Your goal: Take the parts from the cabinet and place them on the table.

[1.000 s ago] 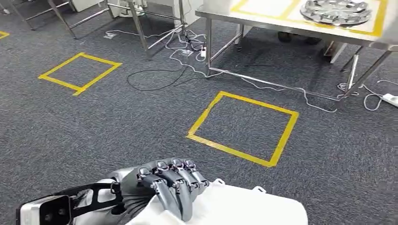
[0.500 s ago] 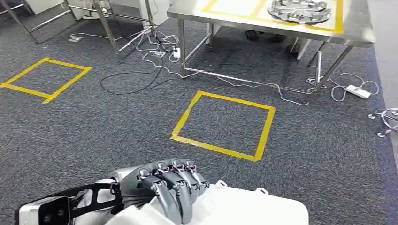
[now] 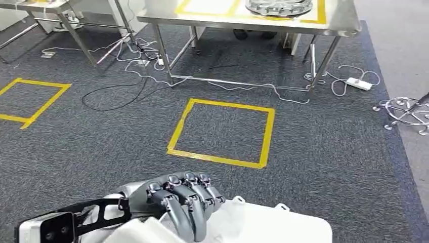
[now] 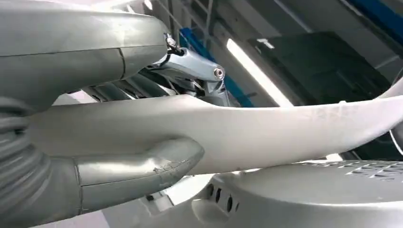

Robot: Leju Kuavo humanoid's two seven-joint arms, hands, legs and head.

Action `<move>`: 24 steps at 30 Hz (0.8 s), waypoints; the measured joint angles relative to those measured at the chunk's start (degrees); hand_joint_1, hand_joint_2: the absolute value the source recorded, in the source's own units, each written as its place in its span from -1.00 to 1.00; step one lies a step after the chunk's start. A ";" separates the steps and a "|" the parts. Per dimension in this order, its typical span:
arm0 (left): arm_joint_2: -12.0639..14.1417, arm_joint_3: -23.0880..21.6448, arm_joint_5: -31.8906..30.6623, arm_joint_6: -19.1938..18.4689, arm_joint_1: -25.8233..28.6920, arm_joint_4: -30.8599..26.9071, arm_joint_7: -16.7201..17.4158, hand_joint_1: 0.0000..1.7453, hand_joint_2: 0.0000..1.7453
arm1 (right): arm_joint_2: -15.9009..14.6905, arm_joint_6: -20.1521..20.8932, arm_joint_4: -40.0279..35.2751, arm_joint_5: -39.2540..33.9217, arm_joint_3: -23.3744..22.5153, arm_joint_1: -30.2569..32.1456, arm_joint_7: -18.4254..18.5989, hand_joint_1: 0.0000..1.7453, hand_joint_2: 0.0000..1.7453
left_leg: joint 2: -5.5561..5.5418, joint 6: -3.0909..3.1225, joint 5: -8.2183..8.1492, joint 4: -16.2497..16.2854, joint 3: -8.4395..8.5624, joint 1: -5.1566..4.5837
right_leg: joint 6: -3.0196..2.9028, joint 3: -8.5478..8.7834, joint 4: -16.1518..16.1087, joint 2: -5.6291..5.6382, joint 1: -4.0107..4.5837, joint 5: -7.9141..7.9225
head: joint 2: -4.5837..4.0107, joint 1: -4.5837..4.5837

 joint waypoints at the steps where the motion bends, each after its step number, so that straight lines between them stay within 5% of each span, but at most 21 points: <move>1: 0.11 0.00 0.22 -0.09 0.00 0.00 0.00 1.00 1.00 | 0.00 0.17 0.00 0.04 0.11 0.05 0.35 -1.00 -1.00 | -0.02 -0.04 0.80 0.37 -0.57 0.00 | 0.00 0.04 0.00 0.33 -0.02 0.00 | 0.00 0.00; 3: 0.15 0.00 0.68 -0.33 -0.01 0.00 0.00 1.00 1.00 | 0.00 0.44 0.02 0.22 0.31 0.09 0.74 -1.00 -1.00 | -0.02 0.03 5.26 -5.09 1.53 0.11 | 0.12 0.12 0.01 0.90 -0.16 0.02 | 0.00 0.00; 5: 0.15 0.00 0.83 -0.48 -0.10 0.00 0.00 1.00 1.00 | -0.02 0.55 0.02 0.37 0.59 0.09 1.00 -1.00 -1.00 | -0.48 -0.09 9.46 -14.13 6.08 0.47 | 0.74 0.23 0.06 1.48 -0.27 -0.02 | 0.00 -0.04; 6: 0.13 0.00 0.90 -0.55 -0.15 0.00 0.00 1.00 1.00 | -0.15 0.55 0.04 0.44 0.63 0.07 1.07 -1.00 -1.00 | -0.82 -0.08 9.17 -16.80 7.18 0.57 | 1.21 -0.15 0.67 1.64 0.23 -0.23 | 0.00 -0.04; 11: 0.04 -0.04 1.09 -0.61 -0.24 0.00 0.00 1.00 1.00 | -0.20 0.63 0.07 0.68 1.07 0.56 1.20 -1.00 -1.00 | -0.76 2.11 9.57 -16.81 6.93 0.49 | 2.50 -0.54 0.91 1.15 -0.27 -0.57 | 0.00 0.18; 14: 0.02 -0.07 1.14 -0.61 -0.25 0.00 0.00 1.00 1.00 | -0.20 0.68 0.09 0.85 1.16 0.39 1.22 -1.00 -1.00 | -0.47 2.57 9.53 -16.80 6.88 0.36 | 2.80 -5.89 12.74 -0.06 -0.16 -6.74 | 0.00 0.37; 16: 0.04 -0.07 1.14 -0.59 -0.23 0.04 0.02 1.00 1.00 | -0.20 0.68 0.11 0.96 1.20 0.58 1.35 -1.00 -1.00 | -0.34 2.64 9.51 -16.80 6.88 0.24 | 2.80 -8.38 18.02 -0.22 -0.17 -8.06 | 0.00 0.42; 18: 0.02 -0.07 1.14 -0.59 -0.23 0.04 0.02 1.00 1.00 | -0.20 0.65 0.11 0.98 1.27 0.68 1.46 -1.00 -1.00 | -0.33 2.60 9.49 -16.79 6.96 0.22 | 2.60 -5.71 12.89 -0.28 -0.16 -4.77 | 0.00 0.42; 20: 0.02 -0.07 1.14 -0.59 -0.26 0.04 0.02 1.00 1.00 | -0.20 0.63 0.11 0.98 1.44 0.62 1.46 -1.00 -1.00 | -0.32 2.33 9.35 -16.78 7.22 0.23 | 2.46 0.12 2.34 -0.83 -0.22 -0.57 | 0.00 0.44; 21: 0.02 -0.07 1.14 -0.59 -0.26 0.04 0.00 1.00 1.00 | -0.20 0.63 0.11 0.98 1.51 0.40 1.46 -1.00 -1.00 | -0.33 1.90 9.18 -16.58 7.12 -0.23 | 2.40 0.93 0.57 -1.16 0.09 -1.55 | 0.00 0.42; 24: 0.02 -0.07 1.07 -0.55 -0.26 0.04 0.00 1.00 1.00 | -0.22 0.65 0.13 1.01 1.57 0.35 1.46 -1.00 -1.00 | -0.32 1.01 9.59 -17.09 7.17 0.07 | 1.38 0.71 0.64 -0.59 0.36 -1.27 | 0.00 0.28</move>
